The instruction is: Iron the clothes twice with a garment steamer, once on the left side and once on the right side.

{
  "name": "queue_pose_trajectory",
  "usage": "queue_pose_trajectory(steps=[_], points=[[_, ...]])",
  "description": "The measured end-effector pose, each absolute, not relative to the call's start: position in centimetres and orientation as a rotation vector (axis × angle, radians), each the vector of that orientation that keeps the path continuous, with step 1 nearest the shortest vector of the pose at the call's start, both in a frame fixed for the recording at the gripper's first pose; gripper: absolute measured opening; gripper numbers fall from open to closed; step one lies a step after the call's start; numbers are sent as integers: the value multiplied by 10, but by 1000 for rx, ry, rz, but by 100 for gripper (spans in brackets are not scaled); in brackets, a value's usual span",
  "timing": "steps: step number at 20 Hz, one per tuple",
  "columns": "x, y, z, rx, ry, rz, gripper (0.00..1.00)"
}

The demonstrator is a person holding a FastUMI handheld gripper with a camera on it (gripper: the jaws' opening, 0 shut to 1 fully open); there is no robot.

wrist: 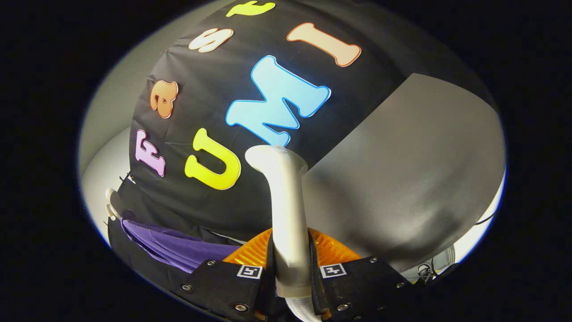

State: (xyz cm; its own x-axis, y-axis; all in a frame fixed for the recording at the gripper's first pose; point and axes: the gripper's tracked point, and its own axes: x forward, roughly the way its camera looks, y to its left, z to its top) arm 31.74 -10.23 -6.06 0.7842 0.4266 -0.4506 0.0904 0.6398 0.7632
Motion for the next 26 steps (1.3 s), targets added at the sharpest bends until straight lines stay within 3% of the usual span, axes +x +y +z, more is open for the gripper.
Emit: queue_pose_trajectory(steps=[11,18,26], points=[[186,-72,-8,819,450,54,32],[133,-7,27,720,333,62,32],[119,52,51,535,244,95,32]])
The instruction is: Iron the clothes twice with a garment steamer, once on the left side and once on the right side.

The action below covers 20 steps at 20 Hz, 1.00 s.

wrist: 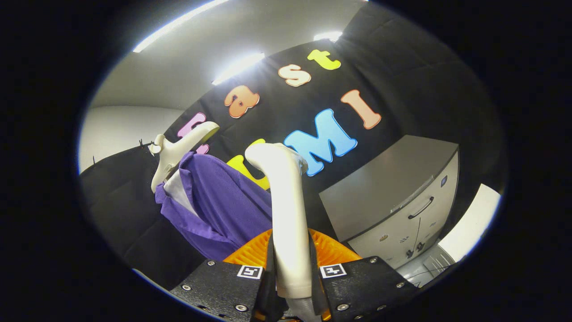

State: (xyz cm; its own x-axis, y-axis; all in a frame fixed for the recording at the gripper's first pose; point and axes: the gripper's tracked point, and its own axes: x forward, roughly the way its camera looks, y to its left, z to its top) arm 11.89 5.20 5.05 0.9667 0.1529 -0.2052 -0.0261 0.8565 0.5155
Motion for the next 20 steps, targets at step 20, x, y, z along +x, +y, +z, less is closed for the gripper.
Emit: queue_pose_trajectory(steps=[20], points=[[142,167,64,176,147,146,32]])
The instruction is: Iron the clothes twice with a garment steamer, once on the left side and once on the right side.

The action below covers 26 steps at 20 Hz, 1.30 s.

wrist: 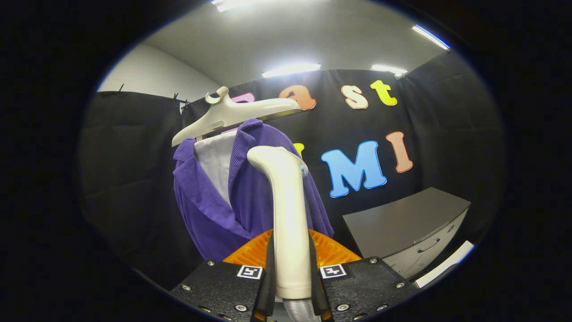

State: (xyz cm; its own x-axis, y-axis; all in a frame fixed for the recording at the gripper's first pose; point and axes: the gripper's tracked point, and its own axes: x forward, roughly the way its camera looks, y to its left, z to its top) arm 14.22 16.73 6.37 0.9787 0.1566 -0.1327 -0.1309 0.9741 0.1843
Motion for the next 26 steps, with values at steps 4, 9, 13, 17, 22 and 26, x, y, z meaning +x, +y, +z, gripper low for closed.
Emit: queue_pose_trajectory(steps=[4,9,13,17,22,26], points=[[138,175,48,123,170,149,32],[131,180,19,75,223,155,32],[122,181,-4,36,258,159,32],[117,180,-33,-5,303,175,32],[110,179,-73,-11,367,188,32],[102,175,-107,-28,421,199,33]])
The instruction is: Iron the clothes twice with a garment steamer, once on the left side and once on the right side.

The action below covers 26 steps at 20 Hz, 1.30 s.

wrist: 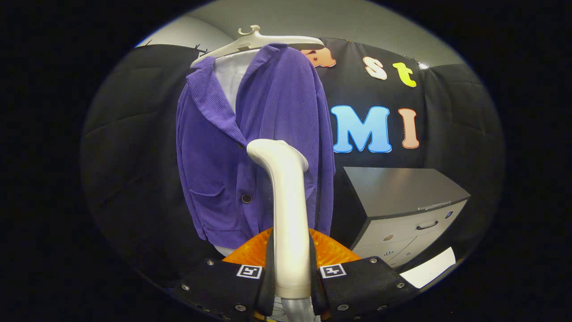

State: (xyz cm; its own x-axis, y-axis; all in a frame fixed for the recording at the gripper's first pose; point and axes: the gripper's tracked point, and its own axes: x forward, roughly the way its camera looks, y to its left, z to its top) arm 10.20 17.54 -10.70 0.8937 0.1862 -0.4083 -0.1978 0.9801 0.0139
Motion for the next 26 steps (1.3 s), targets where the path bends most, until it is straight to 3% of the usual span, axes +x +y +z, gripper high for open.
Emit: queue_pose_trajectory(steps=[16,26], points=[[80,154,-246,-71,675,216,32],[53,144,-261,-50,763,254,32]])
